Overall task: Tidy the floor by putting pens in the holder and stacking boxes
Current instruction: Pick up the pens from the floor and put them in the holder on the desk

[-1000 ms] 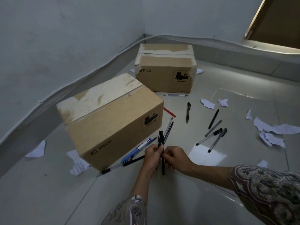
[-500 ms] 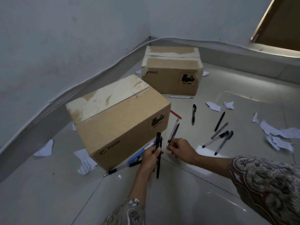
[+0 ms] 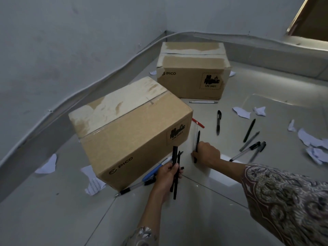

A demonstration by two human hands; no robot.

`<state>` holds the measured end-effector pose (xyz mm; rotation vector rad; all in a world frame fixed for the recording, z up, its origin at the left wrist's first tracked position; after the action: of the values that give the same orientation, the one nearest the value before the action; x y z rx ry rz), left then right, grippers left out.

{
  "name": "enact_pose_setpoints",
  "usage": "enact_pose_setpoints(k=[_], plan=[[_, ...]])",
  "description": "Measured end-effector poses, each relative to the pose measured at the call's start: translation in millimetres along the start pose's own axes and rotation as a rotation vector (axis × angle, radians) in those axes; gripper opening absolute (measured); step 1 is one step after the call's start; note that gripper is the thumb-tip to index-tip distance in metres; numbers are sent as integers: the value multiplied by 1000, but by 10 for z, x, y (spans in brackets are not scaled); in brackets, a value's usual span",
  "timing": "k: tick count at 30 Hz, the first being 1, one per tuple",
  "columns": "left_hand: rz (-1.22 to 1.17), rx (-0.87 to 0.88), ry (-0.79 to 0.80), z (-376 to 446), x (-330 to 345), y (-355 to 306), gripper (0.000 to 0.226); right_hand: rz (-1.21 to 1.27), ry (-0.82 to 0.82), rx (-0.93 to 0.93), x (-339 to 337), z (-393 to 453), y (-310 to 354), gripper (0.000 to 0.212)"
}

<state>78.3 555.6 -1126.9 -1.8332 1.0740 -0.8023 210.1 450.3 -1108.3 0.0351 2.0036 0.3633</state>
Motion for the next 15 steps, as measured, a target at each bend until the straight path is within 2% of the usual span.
enact_pose_setpoints(k=[1, 7, 10, 15], plan=[[2, -1, 2, 10, 8, -1, 19, 33, 8, 14, -3, 26, -19, 19], [9, -23, 32, 36, 111, 23, 21, 197, 78, 125, -3, 145, -198, 36], [3, -16, 49, 23, 171, -8, 22, 234, 1, 129, -104, 181, -283, 23], [-20, -4, 72, 16, 236, -68, 21, 364, -80, 40, -228, 295, -128, 22]])
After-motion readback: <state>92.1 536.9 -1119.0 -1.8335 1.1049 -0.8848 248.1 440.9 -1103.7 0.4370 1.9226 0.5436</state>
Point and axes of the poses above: each hand's wrist, its own z-axis towards the middle knuckle, its own x-axis out of the palm, y = z × x, the point moved 5 cm from there along z, towards the middle knuckle, and after that the axes turned 6 degrees about x, right-handed, at the moved point
